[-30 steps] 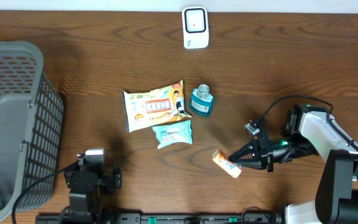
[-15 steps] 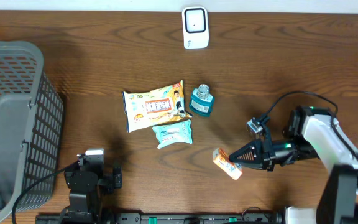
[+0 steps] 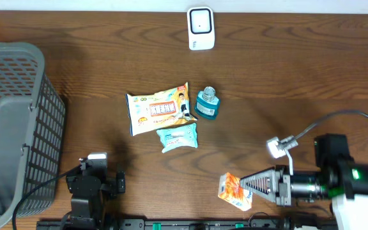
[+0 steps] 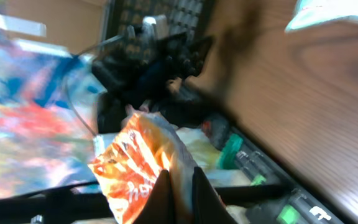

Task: Scan the item barcode
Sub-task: 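Lift the Kleenex pack and carry it up toward the scanner, then hold the Kleenex pack in front of the white scanner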

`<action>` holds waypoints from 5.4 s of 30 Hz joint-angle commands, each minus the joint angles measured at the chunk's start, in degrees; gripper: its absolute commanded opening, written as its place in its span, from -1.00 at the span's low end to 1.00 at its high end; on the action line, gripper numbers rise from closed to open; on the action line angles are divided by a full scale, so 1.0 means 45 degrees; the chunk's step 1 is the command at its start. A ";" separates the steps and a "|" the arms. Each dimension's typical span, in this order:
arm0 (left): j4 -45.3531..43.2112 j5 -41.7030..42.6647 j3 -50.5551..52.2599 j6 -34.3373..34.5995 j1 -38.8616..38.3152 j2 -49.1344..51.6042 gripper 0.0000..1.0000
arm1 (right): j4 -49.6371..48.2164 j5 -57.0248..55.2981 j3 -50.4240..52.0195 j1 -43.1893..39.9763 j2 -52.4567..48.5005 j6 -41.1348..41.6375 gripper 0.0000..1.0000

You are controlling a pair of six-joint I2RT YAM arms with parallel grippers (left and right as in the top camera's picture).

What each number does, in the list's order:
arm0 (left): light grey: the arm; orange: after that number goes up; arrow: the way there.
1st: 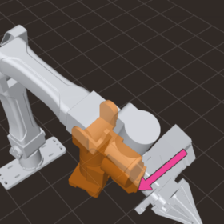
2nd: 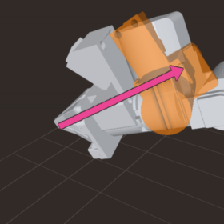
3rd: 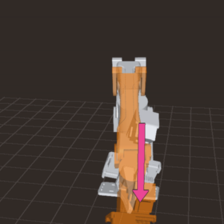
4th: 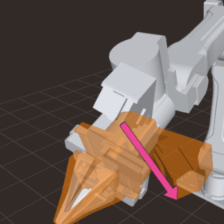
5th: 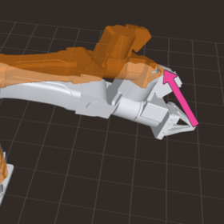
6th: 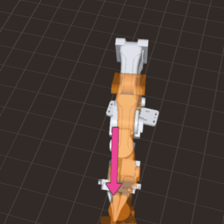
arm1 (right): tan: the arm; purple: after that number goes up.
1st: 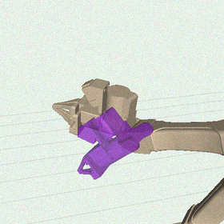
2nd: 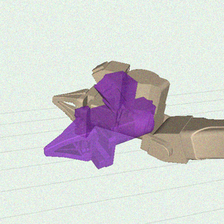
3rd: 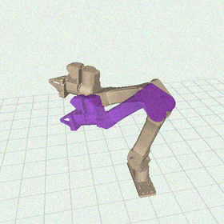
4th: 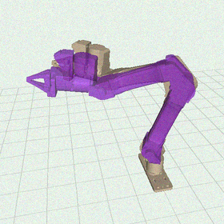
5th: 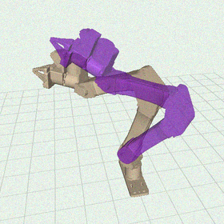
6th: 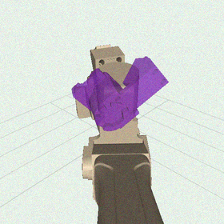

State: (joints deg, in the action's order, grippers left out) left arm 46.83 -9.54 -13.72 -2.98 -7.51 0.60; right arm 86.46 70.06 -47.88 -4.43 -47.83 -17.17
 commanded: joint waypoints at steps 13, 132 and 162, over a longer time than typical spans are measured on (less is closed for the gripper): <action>0.0165 -0.0034 0.0039 -0.0078 0.0044 -0.0058 0.96 | -0.4619 -1.2250 0.0000 -0.0151 0.2293 0.9602 -0.97; 0.0165 -0.0034 0.0039 -0.0078 0.0044 -0.0058 0.96 | -1.9453 -0.9122 -1.0025 0.2317 -1.9404 0.6664 0.38; 0.0160 -0.0034 0.0039 -0.0078 0.0044 -0.0058 0.96 | -1.8748 -0.7669 -1.0030 0.2040 -1.9657 0.6892 -0.97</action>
State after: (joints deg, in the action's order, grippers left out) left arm 46.87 -9.37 -13.74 -2.98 -7.51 0.60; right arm 0.45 32.64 -93.27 5.13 -137.16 13.26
